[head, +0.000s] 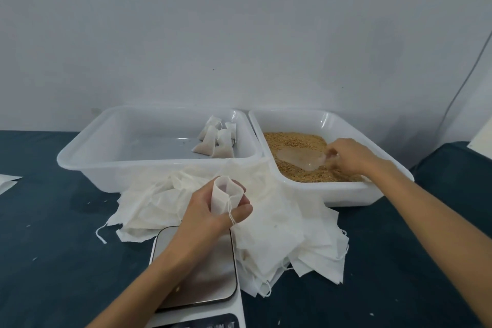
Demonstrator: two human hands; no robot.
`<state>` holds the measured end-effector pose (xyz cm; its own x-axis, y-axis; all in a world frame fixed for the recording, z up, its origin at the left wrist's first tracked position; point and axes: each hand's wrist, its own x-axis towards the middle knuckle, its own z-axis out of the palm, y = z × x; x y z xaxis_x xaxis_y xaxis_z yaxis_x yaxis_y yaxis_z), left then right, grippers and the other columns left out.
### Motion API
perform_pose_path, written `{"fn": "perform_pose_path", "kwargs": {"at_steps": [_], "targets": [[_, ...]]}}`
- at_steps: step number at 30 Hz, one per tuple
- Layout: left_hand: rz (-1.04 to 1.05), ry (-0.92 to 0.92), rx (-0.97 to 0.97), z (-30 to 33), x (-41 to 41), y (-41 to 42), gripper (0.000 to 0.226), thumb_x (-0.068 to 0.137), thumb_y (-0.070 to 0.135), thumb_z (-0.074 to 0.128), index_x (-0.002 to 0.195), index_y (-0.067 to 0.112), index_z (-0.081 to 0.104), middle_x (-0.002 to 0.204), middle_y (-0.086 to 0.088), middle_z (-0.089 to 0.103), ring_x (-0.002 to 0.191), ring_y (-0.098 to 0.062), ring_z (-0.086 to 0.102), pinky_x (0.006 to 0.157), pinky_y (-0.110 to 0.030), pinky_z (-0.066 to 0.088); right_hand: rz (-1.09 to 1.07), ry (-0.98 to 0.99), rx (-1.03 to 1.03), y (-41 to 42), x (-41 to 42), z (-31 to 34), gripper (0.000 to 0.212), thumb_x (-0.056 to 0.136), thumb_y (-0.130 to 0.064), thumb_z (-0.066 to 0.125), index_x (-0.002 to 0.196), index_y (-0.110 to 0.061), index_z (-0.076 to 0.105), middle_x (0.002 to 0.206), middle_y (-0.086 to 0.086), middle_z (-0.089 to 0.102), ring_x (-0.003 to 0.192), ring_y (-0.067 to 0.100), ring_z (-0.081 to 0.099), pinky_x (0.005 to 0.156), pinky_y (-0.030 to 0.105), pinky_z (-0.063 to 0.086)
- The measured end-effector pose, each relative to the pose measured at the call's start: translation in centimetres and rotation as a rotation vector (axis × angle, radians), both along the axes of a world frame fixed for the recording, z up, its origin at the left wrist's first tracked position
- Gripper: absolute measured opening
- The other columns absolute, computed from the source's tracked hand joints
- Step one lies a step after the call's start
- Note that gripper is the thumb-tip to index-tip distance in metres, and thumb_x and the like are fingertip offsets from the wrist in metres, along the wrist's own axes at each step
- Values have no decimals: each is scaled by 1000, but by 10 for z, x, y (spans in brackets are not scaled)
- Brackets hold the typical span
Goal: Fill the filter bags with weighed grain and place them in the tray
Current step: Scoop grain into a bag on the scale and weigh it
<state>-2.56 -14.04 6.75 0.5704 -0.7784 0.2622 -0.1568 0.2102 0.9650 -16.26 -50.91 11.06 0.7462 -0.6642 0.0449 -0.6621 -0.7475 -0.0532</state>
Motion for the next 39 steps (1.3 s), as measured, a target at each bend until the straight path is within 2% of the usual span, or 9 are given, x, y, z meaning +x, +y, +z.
{"fn": "perform_pose_path", "kwargs": {"at_steps": [6,11,17,22,27,31,33,36,39], "targets": [[-64,74,20,-3,-9,0,30,75,19,79,100,7,67,93,-14,72,85,-14,67,76,-23,53,-53,186,-477,-14,-30,30,31,91,-28,74,121,-32,67,111,-2,66,104,21,61,100,42,43],[-55,94,22,-3,-10,0,33,74,19,77,102,6,67,93,-16,71,85,-16,65,80,-28,51,33,340,-612,-12,-36,44,37,92,-32,72,127,-40,65,119,-6,63,113,18,56,104,39,36],[12,83,59,-9,-2,6,31,71,22,77,98,10,69,89,-6,73,82,-11,67,75,-17,51,190,228,-477,14,-15,27,38,91,-24,72,126,-38,67,116,-6,62,110,18,54,100,36,35],[97,151,75,-14,8,12,35,69,24,78,102,16,72,90,2,74,84,-8,69,78,-24,51,183,162,-328,15,-13,22,34,90,-21,76,120,-34,72,106,-5,63,102,18,57,87,33,42],[132,119,49,-11,22,25,38,60,40,83,94,24,75,89,1,74,81,-10,67,71,-21,53,186,29,-74,5,-22,10,30,86,-20,80,114,-30,76,88,-21,53,97,16,57,87,38,48],[160,-20,72,-11,34,36,33,66,38,82,94,24,73,89,1,72,79,-9,65,70,-18,52,173,-146,147,-2,-24,-5,30,82,-11,83,107,-25,77,92,-24,57,99,12,56,77,13,38],[219,-34,48,-15,39,43,27,71,29,80,95,18,73,87,-1,72,79,-9,65,70,-14,51,172,-186,199,-4,-24,-10,30,81,-10,84,107,-22,76,95,-24,58,98,9,55,76,10,35],[289,-56,-1,-17,45,52,24,76,24,78,96,12,71,93,-7,72,80,-8,64,72,-13,51,163,-222,240,-5,-25,-11,30,82,-10,83,108,-22,76,97,-24,59,101,8,55,79,16,37],[320,-36,-16,-19,43,57,24,75,26,77,96,15,71,95,-5,72,83,-8,65,76,-23,52,156,-228,253,-5,-26,-10,31,83,-13,83,112,-19,76,100,-20,60,106,9,55,89,25,36]]}}
